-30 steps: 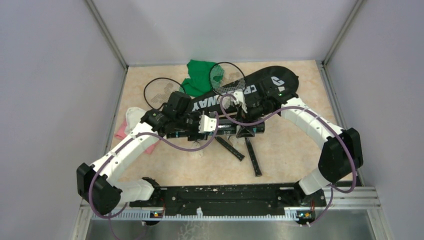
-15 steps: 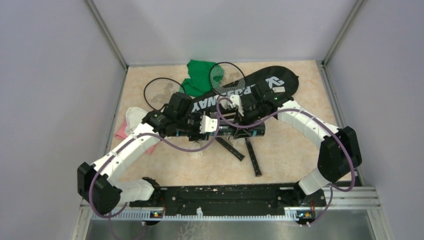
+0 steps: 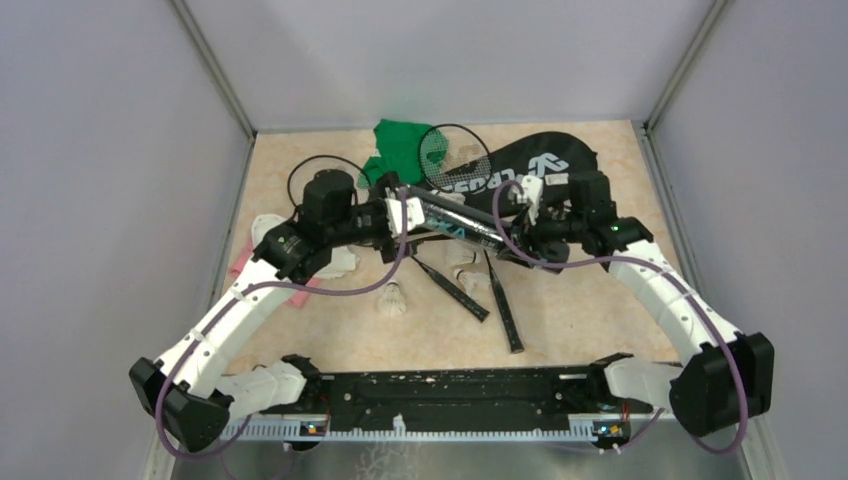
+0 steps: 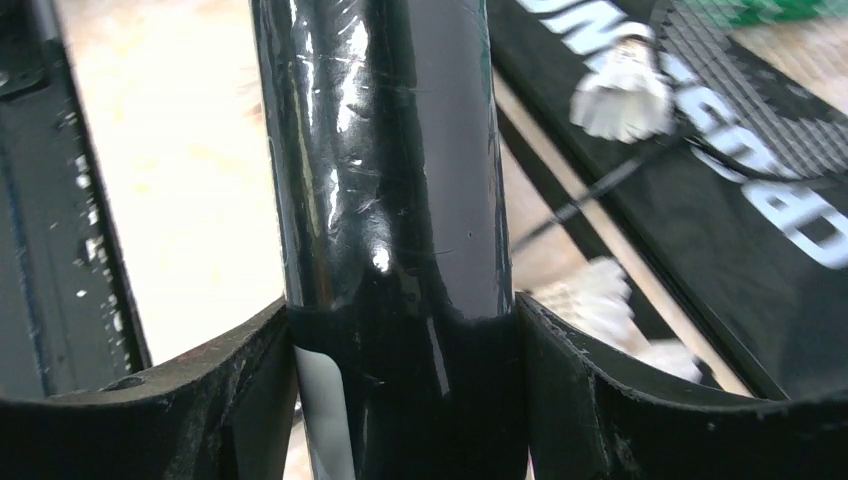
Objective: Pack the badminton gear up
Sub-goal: Open the lid of the shuttle tube.
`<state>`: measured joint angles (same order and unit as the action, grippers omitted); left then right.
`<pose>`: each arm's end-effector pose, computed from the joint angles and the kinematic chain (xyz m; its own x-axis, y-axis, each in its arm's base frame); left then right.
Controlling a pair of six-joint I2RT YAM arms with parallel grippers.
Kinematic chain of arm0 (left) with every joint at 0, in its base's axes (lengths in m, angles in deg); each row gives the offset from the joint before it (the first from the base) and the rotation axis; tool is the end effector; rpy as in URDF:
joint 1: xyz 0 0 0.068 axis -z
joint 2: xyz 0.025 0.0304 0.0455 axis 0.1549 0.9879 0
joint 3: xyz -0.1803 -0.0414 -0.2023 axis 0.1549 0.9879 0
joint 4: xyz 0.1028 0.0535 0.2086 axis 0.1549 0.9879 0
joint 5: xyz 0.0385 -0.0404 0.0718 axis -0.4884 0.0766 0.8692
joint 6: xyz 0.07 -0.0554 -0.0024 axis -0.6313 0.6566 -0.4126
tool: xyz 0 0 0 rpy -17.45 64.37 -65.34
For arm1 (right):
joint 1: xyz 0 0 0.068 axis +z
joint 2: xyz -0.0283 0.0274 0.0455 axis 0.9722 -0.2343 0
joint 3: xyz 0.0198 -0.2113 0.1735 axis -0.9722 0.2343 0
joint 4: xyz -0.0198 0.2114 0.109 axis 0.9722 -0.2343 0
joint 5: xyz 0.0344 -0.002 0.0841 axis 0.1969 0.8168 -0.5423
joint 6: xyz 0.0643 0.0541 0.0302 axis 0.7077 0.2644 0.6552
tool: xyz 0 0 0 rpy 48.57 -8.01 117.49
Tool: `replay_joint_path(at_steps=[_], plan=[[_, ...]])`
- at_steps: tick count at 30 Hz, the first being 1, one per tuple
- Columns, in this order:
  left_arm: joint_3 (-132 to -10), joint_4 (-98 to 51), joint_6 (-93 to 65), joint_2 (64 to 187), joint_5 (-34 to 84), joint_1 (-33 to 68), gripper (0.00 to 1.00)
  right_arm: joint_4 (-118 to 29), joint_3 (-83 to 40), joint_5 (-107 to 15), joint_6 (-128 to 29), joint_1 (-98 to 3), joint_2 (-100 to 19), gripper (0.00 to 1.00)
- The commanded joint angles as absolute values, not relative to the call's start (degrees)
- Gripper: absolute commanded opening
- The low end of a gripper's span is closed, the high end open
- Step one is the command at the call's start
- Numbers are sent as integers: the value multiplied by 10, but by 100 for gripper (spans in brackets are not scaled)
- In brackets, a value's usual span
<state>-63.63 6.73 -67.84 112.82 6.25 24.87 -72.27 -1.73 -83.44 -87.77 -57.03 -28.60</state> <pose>0.1865 -0.1686 0.3518 0.2891 0.5263 -0.7996 0.8655 0.2132 0.4532 0.2193 0.1367 0.2810 -0.1605 -0.4479 -0.8795 -0.9509 0.3091 0.0162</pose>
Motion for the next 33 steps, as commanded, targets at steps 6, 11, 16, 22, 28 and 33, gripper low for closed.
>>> replay_joint_path(at_steps=[6, 11, 16, 22, 28, 33], plan=[[-737, -60, -435, 1138, 158, 224, 99, -587, 11, -737, -737, -626, -168, 24], [-762, -94, -289, 1162, 208, 185, 99, -577, -25, -732, -683, -633, -174, 26], [-743, -135, -99, 1182, 102, 100, 99, -555, -58, -776, -629, -633, -194, 27], [-658, -321, 87, 1208, -78, 74, 99, -505, -65, -845, -575, -632, -219, 29], [-589, -525, 200, 1229, -165, 74, 99, -463, -54, -891, -525, -623, -239, 31], [-558, -647, 258, 1249, -185, 74, 99, -436, -45, -914, -498, -608, -255, 32]])
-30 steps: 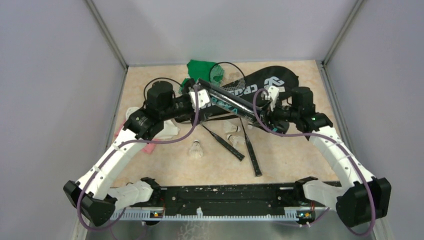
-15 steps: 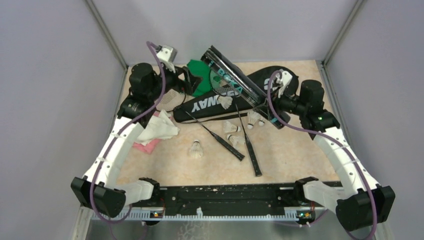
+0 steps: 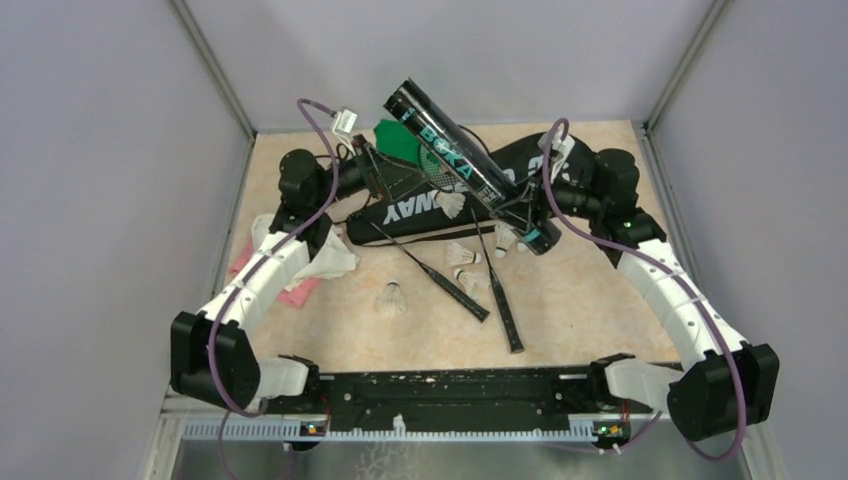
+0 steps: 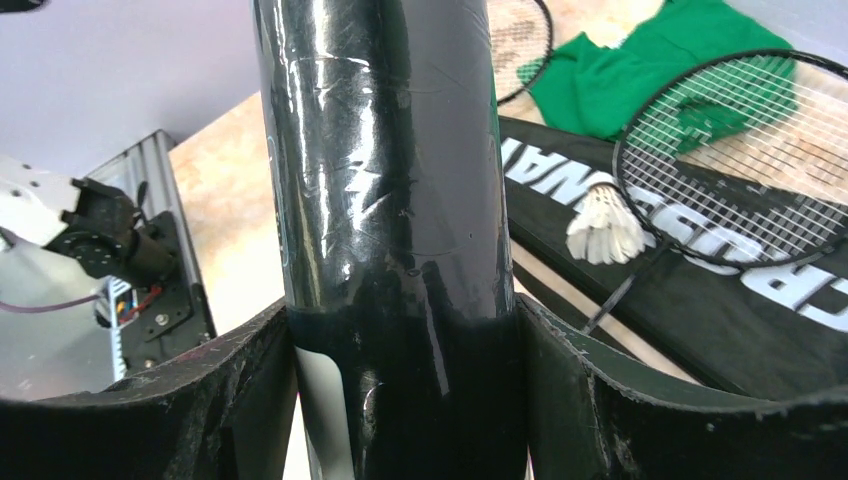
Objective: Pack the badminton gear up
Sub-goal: Open the lid of the shuttle tube.
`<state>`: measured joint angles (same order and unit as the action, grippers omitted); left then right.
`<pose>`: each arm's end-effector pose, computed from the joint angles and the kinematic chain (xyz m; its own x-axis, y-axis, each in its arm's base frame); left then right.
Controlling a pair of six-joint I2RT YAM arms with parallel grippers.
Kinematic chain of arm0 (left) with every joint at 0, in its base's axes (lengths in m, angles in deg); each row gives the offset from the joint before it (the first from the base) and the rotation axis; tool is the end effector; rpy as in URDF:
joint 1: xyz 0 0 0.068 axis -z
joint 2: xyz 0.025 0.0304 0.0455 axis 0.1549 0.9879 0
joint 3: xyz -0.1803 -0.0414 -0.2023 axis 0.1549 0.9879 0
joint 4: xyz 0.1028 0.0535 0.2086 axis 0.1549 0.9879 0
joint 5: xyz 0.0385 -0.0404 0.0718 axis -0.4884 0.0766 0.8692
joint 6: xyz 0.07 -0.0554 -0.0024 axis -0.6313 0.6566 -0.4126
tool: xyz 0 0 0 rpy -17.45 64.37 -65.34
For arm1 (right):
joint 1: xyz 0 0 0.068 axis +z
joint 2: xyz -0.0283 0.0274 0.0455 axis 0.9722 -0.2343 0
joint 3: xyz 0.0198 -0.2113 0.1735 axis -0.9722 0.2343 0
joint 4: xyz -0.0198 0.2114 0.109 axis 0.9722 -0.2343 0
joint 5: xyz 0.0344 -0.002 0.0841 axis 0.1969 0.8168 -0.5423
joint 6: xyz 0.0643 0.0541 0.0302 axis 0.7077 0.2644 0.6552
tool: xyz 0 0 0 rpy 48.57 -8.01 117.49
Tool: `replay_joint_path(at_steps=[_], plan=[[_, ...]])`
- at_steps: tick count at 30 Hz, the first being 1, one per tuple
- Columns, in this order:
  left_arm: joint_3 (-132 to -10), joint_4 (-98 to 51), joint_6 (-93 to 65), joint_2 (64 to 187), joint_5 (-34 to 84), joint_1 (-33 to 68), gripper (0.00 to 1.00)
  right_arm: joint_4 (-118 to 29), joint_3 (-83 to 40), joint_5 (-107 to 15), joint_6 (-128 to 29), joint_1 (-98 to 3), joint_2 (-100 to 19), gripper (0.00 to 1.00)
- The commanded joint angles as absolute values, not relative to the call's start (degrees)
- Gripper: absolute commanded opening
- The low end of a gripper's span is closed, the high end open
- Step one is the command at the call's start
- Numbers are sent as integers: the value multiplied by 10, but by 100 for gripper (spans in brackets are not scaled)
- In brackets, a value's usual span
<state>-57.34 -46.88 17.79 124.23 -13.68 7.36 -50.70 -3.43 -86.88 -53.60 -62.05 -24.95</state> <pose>0.2756 -0.1413 0.3868 -0.4905 -0.3438 -0.8008 0.7528 0.2957 -0.5881 0.2378 0.1223 0.3502 -0.2949 -0.0408 -0.9546 -0.8486 0.4704 0.2421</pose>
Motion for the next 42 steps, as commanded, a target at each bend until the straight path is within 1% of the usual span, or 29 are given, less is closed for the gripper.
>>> replay_joint_path(at_steps=[1, 8, 13, 16, 18, 21, 23, 24, 25, 26, 27, 28, 29, 30, 32, 33, 34, 36, 42], plan=[[-554, -668, 270, 1253, -186, 74, 99, -426, -45, -921, -494, -605, -259, 32], [-548, -755, 317, 1285, -173, 74, 99, -388, -33, -962, -470, -580, -280, 32], [-552, -847, 368, 1309, -169, 74, 99, -343, -12, -979, -435, -575, -287, 32], [-551, -865, 380, 1315, -166, 74, 99, -317, 6, -988, -423, -573, -289, 33], [-548, -866, 379, 1315, -164, 74, 96, -313, 12, -993, -422, -573, -288, 34], [-541, -870, 376, 1314, -160, 74, 88, -328, 18, -994, -442, -572, -284, 36], [-537, -875, 373, 1315, -160, 73, 78, -353, 19, -990, -467, -572, -281, 38], [-537, -877, 373, 1316, -161, 72, 70, -363, 17, -987, -481, -572, -279, 40], [-537, -877, 370, 1317, -166, 72, 62, -384, 14, -980, -497, -572, -278, 44], [-538, -874, 365, 1316, -174, 72, 54, -404, 9, -973, -515, -572, -276, 50], [-538, -869, 356, 1315, -181, 73, 43, -425, 0, -964, -539, -572, -275, 55], [-535, -862, 346, 1311, -183, 74, 39, -445, -11, -955, -557, -571, -275, 59], [-531, -854, 335, 1306, -184, 76, 28, -470, -22, -945, -579, -569, -275, 64], [-527, -847, 324, 1302, -185, 77, 21, -488, -34, -930, -594, -564, -275, 68], [-519, -831, 307, 1295, -184, 83, 10, -522, -62, -903, -625, -548, -281, 83], [-514, -825, 301, 1292, -183, 86, 6, -537, -81, -890, -639, -537, -286, 92], [-510, -823, 295, 1290, -183, 89, 3, -552, -98, -876, -653, -524, -293, 98], [-502, -817, 284, 1284, -181, 93, 0, -573, -127, -854, -667, -503, -308, 98], [-493, -817, 277, 1279, -183, 98, 0, -593, -191, -801, -668, -459, -365, 98]])
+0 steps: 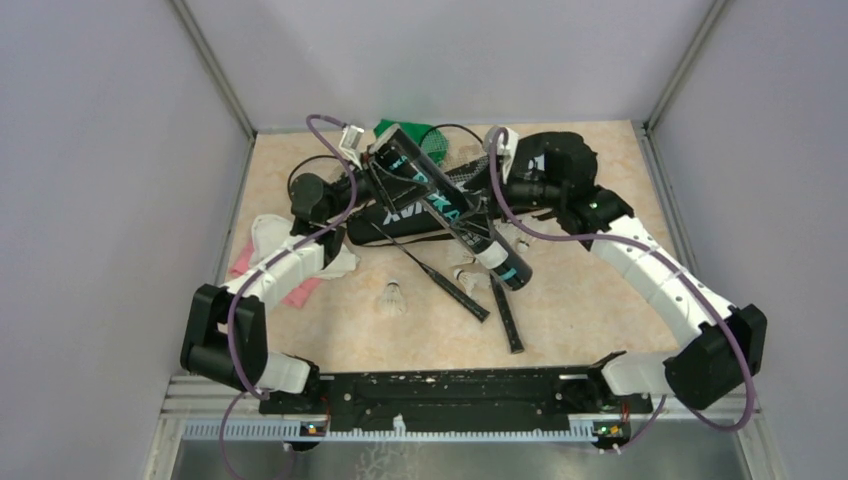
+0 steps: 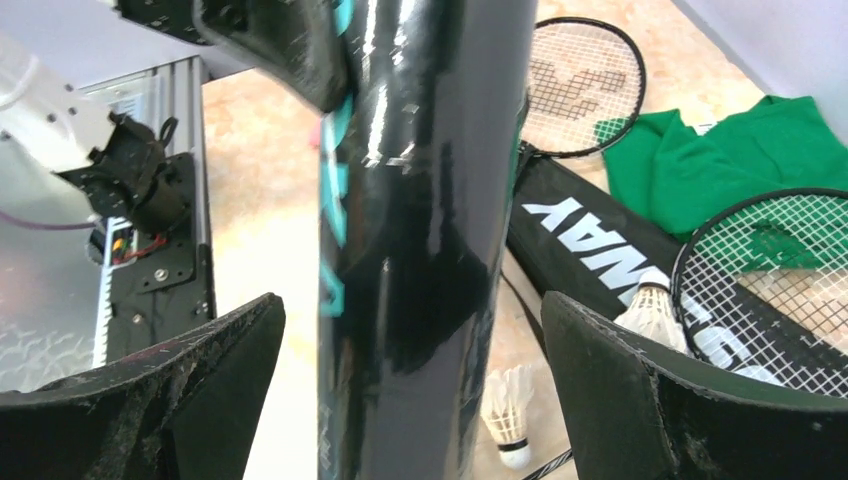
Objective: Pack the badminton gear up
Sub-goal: Open the lid of the shuttle tube.
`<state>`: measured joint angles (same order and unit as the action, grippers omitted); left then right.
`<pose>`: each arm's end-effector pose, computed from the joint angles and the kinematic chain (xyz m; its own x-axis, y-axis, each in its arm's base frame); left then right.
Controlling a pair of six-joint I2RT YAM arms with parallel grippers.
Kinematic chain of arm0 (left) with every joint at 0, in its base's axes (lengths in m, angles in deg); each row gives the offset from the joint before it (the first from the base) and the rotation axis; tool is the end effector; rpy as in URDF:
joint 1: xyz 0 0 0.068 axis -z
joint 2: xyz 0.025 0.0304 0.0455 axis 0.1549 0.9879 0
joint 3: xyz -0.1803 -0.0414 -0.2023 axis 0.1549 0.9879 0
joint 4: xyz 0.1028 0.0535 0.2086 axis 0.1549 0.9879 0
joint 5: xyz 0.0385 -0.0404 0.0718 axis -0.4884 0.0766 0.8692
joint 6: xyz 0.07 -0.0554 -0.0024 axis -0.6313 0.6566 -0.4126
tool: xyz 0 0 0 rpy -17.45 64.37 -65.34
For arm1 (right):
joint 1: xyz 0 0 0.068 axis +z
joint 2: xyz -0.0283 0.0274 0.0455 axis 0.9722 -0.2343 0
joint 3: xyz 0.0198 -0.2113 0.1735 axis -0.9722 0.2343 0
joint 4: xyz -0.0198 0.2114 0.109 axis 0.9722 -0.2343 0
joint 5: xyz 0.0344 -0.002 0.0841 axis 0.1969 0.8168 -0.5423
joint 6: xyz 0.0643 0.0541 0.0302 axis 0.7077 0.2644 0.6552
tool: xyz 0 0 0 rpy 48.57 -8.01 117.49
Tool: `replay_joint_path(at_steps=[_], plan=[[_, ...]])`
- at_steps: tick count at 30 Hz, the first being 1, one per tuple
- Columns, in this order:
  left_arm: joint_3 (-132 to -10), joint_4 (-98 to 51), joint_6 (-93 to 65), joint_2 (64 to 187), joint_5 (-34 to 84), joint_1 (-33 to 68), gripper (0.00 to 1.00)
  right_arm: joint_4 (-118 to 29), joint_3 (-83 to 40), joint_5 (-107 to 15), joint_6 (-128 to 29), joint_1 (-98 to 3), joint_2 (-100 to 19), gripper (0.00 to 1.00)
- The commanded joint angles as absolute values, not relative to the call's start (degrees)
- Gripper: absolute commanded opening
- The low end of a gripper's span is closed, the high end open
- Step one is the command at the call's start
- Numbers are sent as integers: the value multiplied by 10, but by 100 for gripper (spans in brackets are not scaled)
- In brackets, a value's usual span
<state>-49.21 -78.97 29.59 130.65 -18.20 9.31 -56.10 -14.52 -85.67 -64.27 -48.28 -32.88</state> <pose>0.2733 -0.1558 0.3707 -0.4556 -0.3865 -0.8019 0.8452 0.0951 -0.5260 0.2309 0.1897 0.3702 -0.1330 -0.1760 -0.9754 -0.9640 0.2515 0.0861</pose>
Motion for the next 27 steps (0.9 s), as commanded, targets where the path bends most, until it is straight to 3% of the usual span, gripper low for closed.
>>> replay_joint_path(at_steps=[1, 10, 16, 22, 27], plan=[[-492, -817, 274, 1278, -184, 100, 0, -598, -199, -791, -669, -453, -374, 98], [-485, -809, 242, 1275, -190, 110, 0, -611, -221, -768, -677, -413, -420, 95], [-481, -809, 232, 1279, -190, 113, 0, -616, -215, -762, -693, -411, -416, 78], [-477, -803, 221, 1281, -191, 113, 0, -628, -212, -752, -725, -410, -392, 90], [-480, -802, 221, 1285, -193, 113, 0, -636, -219, -753, -732, -411, -390, 90]])
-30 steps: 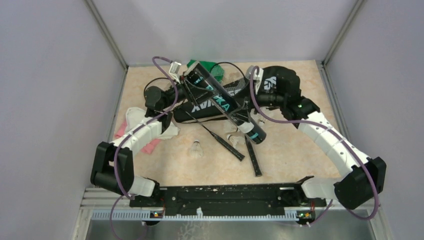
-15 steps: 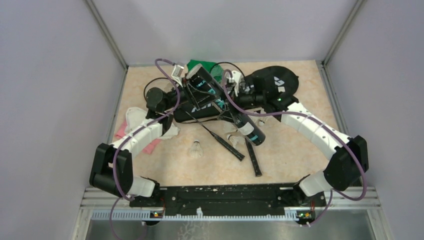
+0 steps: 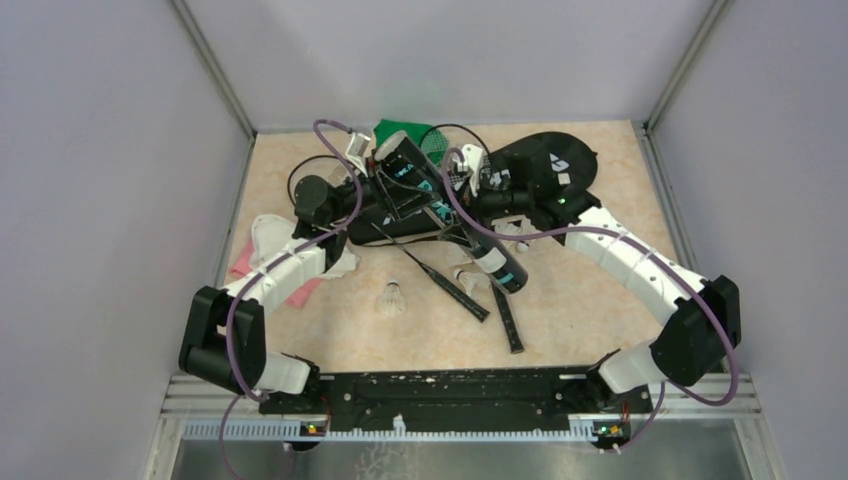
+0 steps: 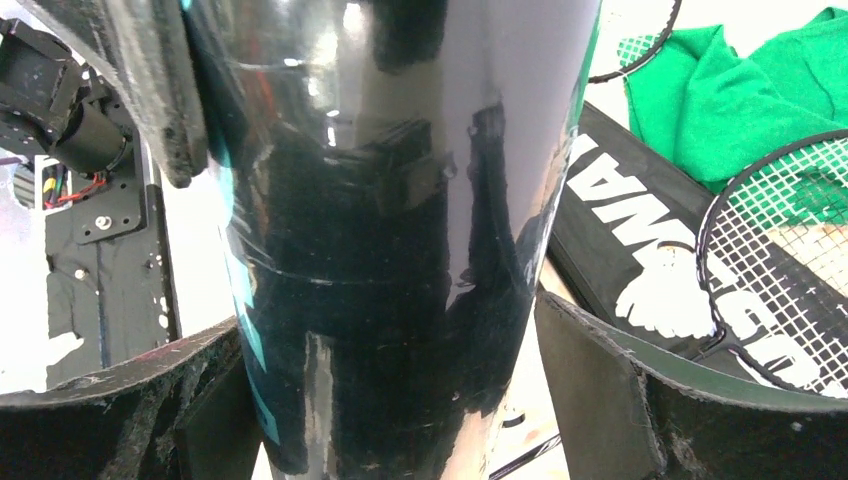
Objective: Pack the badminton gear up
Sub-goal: Open the lid of the shuttle tube.
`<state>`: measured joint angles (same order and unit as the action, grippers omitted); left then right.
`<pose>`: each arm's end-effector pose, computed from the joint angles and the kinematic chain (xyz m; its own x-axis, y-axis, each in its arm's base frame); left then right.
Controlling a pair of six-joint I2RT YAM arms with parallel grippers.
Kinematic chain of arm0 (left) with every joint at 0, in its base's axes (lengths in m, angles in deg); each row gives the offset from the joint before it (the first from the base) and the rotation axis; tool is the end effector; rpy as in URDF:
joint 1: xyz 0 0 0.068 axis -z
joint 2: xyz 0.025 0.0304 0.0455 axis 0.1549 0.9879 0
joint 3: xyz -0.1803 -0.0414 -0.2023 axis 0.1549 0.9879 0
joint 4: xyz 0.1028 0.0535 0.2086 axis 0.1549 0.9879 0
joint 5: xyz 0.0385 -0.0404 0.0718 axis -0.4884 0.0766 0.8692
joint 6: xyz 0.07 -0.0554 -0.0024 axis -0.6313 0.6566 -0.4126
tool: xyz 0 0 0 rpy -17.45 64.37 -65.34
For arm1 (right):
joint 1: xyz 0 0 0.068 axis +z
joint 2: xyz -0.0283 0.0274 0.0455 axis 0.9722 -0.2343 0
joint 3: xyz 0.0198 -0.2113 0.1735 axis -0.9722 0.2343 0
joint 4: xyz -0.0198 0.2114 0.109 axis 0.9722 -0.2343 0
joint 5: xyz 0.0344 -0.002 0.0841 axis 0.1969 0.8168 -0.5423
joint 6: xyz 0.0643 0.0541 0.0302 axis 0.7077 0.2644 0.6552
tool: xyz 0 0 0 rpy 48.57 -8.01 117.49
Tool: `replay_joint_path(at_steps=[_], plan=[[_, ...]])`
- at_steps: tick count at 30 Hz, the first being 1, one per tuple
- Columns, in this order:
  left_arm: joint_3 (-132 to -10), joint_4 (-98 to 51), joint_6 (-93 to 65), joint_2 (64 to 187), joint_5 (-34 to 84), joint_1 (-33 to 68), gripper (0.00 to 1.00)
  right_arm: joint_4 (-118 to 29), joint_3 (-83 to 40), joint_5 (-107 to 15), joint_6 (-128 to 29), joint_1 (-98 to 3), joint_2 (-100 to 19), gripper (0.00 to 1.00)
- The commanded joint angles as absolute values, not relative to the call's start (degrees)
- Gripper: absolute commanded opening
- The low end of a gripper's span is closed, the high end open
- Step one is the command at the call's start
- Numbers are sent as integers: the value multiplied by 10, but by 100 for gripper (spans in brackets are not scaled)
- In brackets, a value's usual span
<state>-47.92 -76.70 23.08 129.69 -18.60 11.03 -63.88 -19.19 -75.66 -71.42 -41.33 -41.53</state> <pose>0.2658 -0.1633 0.3635 -0.4055 -0.3443 -0.8467 0.8771 0.1141 -0.4665 0.2443 0.2303 0.3341 -0.1549 -0.3606 -0.9198 -0.9617 0.2682 0.0568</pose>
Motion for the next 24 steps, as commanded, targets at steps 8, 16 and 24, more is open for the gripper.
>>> replay_joint_path(at_steps=[8, 16, 24], plan=[[-479, -790, 211, 1282, -194, 115, 0, -643, -231, -759, -731, -411, -396, 75], [-483, -739, 162, 1266, -189, 114, 61, -641, -198, -716, -751, -415, -355, 47], [-548, -513, -5, 1227, -205, 106, 99, -648, -147, -738, -763, -502, -283, 39]])
